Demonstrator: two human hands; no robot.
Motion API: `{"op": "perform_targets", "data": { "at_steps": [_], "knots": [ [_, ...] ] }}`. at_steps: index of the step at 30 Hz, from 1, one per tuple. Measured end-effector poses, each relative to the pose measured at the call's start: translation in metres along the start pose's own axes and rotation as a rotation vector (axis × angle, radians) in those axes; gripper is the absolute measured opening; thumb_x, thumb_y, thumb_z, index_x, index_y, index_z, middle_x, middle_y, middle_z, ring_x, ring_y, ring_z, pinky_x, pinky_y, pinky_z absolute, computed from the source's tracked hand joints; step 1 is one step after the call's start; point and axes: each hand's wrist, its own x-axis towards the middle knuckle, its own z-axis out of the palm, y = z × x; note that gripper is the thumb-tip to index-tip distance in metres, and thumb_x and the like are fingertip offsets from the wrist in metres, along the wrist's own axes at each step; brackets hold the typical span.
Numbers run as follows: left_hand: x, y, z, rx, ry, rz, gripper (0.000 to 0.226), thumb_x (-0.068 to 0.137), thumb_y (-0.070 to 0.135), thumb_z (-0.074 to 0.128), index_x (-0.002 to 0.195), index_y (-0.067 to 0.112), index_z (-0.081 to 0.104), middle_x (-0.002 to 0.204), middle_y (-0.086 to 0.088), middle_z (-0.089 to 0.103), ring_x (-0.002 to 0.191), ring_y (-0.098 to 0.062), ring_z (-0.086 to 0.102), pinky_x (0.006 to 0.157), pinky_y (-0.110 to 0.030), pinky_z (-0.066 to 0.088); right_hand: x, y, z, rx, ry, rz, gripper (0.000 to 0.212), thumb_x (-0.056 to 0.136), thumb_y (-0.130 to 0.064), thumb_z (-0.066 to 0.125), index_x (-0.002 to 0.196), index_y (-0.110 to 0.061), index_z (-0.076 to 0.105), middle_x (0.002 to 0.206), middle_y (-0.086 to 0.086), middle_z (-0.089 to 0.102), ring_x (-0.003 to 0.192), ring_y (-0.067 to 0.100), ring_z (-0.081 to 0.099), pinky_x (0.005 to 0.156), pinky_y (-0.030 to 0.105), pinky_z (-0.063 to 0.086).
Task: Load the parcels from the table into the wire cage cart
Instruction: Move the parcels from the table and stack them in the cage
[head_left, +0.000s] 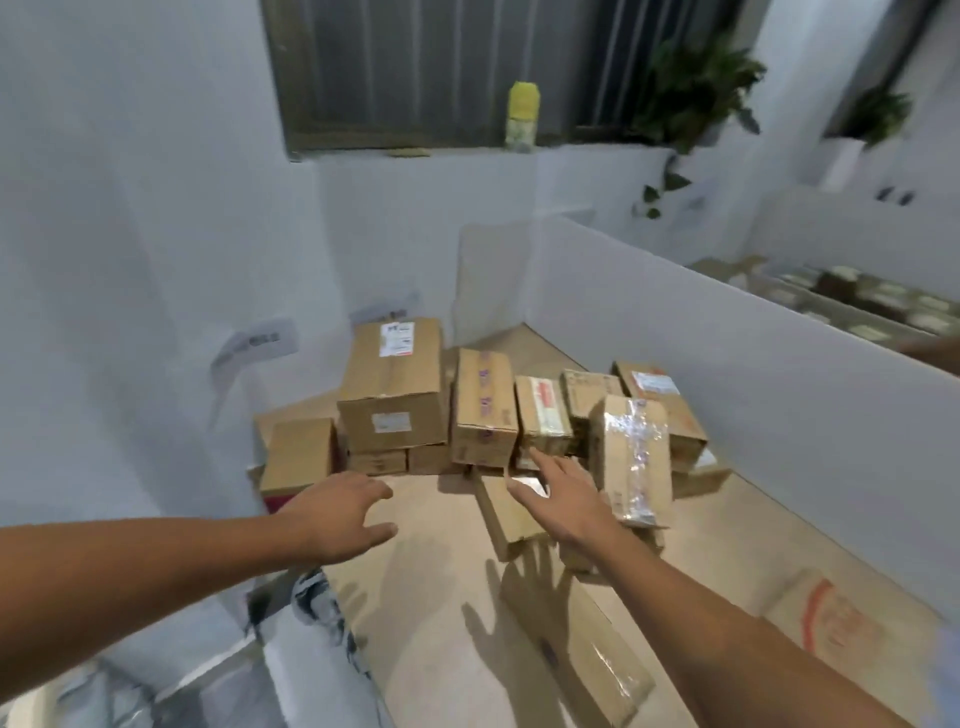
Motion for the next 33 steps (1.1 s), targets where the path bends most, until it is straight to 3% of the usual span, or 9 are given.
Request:
{"op": "perform_targets", "data": {
  "at_steps": [6,11,14,17,20,27,30,33],
  "knots": [
    [0.051,-0.022,-0.002,0.042,0.007,0.125,0.064,0.096,0.067,0.046,0.148,0.029,0.047,0.148,0.002,0.053,0.134,-0.019,0.048,0.11,-0.034,0.041,-0.002,0.003,0.003,0.007,0.064,0.129,0.079,0.095,-0.078,0.037,0.163,-0.044,0.019,0.172,0.002,0.023,0.16,0.025,0.011,0.123,0.065,0.018],
    [0.076,-0.045,-0.013,-0.113,0.147,0.073,0.061,0.097,0.061,0.051,0.144,0.023,0.052,0.142,-0.004,0.058,0.129,-0.023,0.053,0.106,-0.037,0.045,0.018,-0.029,0.01,0.033,0.106,0.135,0.078,0.097,-0.074,0.041,0.164,-0.042,0.018,0.172,0.002,0.021,0.16,0.026,0.009,0.126,0.062,0.017],
    [0.058,-0.066,-0.009,-0.177,0.14,0.101,0.061,0.097,0.064,0.049,0.143,0.025,0.052,0.142,-0.001,0.057,0.129,-0.018,0.051,0.105,-0.032,0.042,0.032,-0.05,0.02,0.03,0.092,0.096,0.078,0.096,-0.076,0.039,0.164,-0.042,0.019,0.172,0.001,0.022,0.16,0.026,0.011,0.126,0.058,0.018],
    [0.047,-0.104,-0.011,-0.214,0.137,0.045,0.07,0.092,0.071,0.042,0.148,0.031,0.046,0.148,0.005,0.052,0.133,-0.014,0.048,0.11,-0.03,0.041,0.054,-0.074,0.021,0.084,0.072,0.044,0.08,0.094,-0.079,0.039,0.163,-0.044,0.019,0.172,0.001,0.022,0.16,0.027,0.01,0.125,0.056,0.021],
    [0.056,-0.136,-0.003,-0.295,0.135,-0.121,0.065,0.1,0.059,0.05,0.155,0.028,0.039,0.158,-0.002,0.043,0.14,-0.023,0.045,0.115,-0.038,0.039,0.084,-0.092,0.024,0.113,0.051,0.018,0.08,0.095,-0.078,0.041,0.164,-0.042,0.021,0.173,0.003,0.02,0.16,0.026,0.008,0.125,0.056,0.02],
    [0.122,-0.162,0.002,-0.471,0.188,-0.286,0.066,0.099,0.06,0.051,0.155,0.027,0.041,0.156,-0.009,0.044,0.144,-0.027,0.04,0.119,-0.043,0.035,0.175,-0.121,0.045,0.103,0.023,-0.029,0.084,0.096,-0.077,0.041,0.165,-0.036,0.021,0.171,0.002,0.026,0.16,0.027,0.011,0.127,0.057,0.018],
    [0.161,-0.164,-0.004,-0.526,0.198,-0.318,0.066,0.1,0.059,0.051,0.156,0.028,0.039,0.157,-0.009,0.042,0.146,-0.027,0.038,0.119,-0.041,0.033,0.218,-0.126,0.053,0.166,0.04,-0.013,0.086,0.095,-0.077,0.045,0.165,-0.032,0.023,0.169,0.006,0.03,0.158,0.028,0.019,0.124,0.056,0.026],
    [0.197,-0.163,-0.009,-0.61,0.18,-0.332,0.071,0.1,0.058,0.052,0.161,0.027,0.03,0.159,-0.009,0.04,0.147,-0.028,0.038,0.116,-0.036,0.032,0.256,-0.129,0.061,0.235,0.08,-0.034,0.08,0.098,-0.066,0.053,0.162,-0.022,0.032,0.16,0.014,0.043,0.152,0.031,0.03,0.12,0.048,0.032]
  ]
}}
